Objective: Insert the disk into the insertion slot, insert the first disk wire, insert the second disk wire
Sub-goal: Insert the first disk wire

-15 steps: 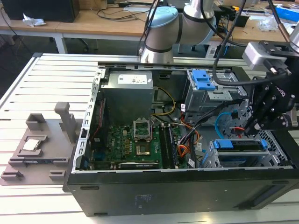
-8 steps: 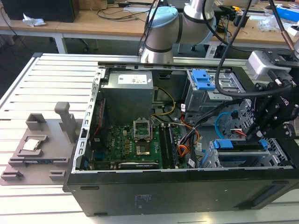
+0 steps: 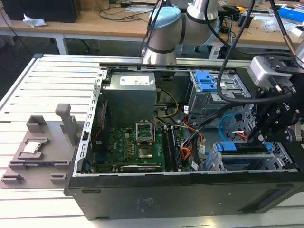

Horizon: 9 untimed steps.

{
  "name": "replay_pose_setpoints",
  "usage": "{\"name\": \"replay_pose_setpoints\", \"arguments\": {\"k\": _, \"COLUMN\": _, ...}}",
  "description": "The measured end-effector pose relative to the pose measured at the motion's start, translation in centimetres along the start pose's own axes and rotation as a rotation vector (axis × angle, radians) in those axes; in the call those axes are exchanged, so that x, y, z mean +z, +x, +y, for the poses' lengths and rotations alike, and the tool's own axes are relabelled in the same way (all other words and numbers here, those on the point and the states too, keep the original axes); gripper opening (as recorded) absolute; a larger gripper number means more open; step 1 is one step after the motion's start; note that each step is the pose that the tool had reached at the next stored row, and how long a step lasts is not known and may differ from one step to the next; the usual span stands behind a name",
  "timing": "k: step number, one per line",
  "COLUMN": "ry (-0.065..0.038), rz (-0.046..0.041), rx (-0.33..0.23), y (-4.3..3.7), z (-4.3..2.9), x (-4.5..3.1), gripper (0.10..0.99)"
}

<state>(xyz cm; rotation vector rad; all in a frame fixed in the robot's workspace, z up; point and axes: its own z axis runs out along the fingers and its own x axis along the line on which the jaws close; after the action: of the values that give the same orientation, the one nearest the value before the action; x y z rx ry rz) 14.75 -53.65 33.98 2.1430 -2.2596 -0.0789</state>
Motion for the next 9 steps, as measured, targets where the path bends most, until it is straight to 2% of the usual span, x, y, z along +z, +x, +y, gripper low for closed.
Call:
{"name": "replay_pose_setpoints", "arguments": {"k": 7, "ry": 0.000, "rz": -0.0032, "rx": 0.000, "y": 0.00, "z": -0.36, "x": 0.03, "gripper": 0.180}}
{"name": "replay_pose_setpoints", "arguments": {"k": 9, "ry": 0.000, "rz": -0.0074, "rx": 0.000, "y": 0.00, "z": -0.48, "x": 0.01, "gripper": 0.180}}
